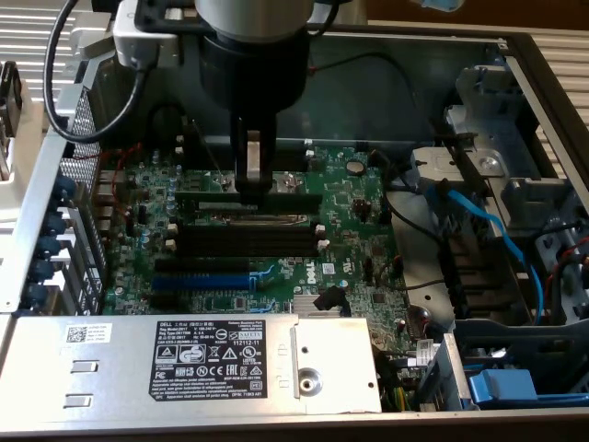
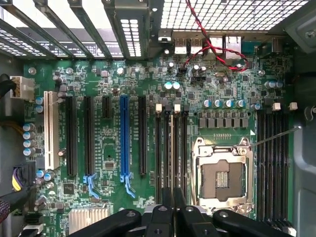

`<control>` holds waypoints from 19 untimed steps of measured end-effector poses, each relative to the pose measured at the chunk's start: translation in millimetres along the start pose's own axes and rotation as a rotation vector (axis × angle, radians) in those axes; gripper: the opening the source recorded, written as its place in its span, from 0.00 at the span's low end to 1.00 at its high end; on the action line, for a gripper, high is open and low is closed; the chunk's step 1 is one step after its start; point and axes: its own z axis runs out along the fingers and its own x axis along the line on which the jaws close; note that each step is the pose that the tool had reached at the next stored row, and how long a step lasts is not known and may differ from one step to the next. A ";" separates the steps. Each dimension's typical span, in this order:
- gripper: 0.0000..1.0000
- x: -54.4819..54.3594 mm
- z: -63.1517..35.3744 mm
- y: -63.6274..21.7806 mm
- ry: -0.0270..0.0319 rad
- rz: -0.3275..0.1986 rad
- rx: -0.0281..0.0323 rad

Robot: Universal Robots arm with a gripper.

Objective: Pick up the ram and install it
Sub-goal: 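Insert the ram into the slot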

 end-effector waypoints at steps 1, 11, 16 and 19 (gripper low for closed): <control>0.12 0.2 1.2 0.0 0.0002 0.000 -0.0006; 0.12 4.0 11.2 -0.6 0.0000 -0.001 -0.0073; 0.12 4.2 13.8 -2.5 0.0006 -0.006 -0.0100; 0.12 4.7 14.6 -2.7 0.0003 -0.010 -0.0131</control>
